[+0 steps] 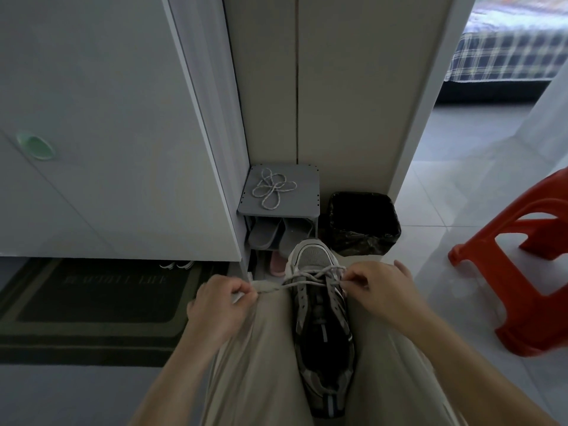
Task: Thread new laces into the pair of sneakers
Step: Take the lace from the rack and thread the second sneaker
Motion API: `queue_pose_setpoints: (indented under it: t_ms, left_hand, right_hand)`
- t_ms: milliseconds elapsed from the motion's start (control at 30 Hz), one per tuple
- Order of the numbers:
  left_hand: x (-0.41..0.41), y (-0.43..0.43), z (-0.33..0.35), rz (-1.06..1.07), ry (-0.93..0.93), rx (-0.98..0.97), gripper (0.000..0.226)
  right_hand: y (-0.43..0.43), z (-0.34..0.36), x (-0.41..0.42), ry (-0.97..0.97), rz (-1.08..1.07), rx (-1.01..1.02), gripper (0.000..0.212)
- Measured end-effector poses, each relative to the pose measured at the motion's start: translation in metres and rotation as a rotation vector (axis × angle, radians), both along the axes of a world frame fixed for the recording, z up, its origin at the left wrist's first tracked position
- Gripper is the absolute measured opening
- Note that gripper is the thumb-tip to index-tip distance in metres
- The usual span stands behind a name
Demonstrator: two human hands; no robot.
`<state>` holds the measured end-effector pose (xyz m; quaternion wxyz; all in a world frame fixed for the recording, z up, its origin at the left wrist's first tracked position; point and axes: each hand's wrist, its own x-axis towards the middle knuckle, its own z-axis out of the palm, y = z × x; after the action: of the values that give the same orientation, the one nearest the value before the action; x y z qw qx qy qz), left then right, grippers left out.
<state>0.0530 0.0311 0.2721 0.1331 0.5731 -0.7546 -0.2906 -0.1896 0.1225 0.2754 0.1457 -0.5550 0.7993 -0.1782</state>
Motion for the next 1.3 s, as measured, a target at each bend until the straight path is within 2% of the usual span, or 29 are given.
queue_pose_setpoints:
  t_ms: [33, 100, 167, 233, 300, 467, 833, 1033, 1133, 1200, 1300]
  left_hand:
    - [-0.003, 0.0, 0.002, -0.002, -0.046, -0.044, 0.006]
    - [-0.015, 0.0, 0.008, -0.02, -0.067, -0.197, 0.025]
    - [-0.036, 0.003, 0.016, -0.146, 0.054, -0.278, 0.029]
    - [-0.061, 0.013, 0.018, -0.322, 0.053, -0.227, 0.024]
    - [-0.079, 0.019, 0.013, -0.395, -0.028, -0.17, 0.021]
    - [-0.097, 0.012, 0.008, -0.35, -0.125, -0.19, 0.011]
    - [-0.036, 0.0, 0.019, -0.175, 0.087, -0.158, 0.006]
    - [0.024, -0.009, 0.012, 0.073, 0.069, -0.06, 0.005]
    - [0.019, -0.006, -0.004, 0.017, -0.028, 0.003, 0.008]
    - [0.003, 0.0, -0.008, -0.032, -0.012, -0.085, 0.008]
    - [-0.028, 0.008, 0.001, -0.095, 0.12, -0.26, 0.015]
  right_hand:
    - [-0.001, -0.001, 0.0, -0.008, 0.004, -0.005, 0.009]
    - [-0.003, -0.003, 0.0, -0.024, -0.001, -0.029, 0.006]
    - [-0.004, -0.005, -0.001, -0.055, 0.005, -0.057, 0.006]
    - [-0.006, -0.005, -0.001, -0.073, 0.024, -0.08, 0.004]
    - [-0.005, -0.004, 0.001, -0.082, 0.035, -0.078, 0.005]
    - [-0.001, -0.005, -0.002, -0.138, 0.04, -0.082, 0.008]
    - [0.007, -0.002, -0.022, -0.156, 0.019, -0.095, 0.006]
    - [0.01, -0.004, -0.026, -0.073, 0.018, -0.122, 0.004]
    - [0.011, -0.005, -0.021, -0.059, 0.047, -0.147, 0.004]
    - [0.009, -0.004, -0.015, -0.101, 0.064, -0.179, 0.005]
    - [0.005, -0.004, -0.011, -0.131, 0.077, -0.191, 0.006]
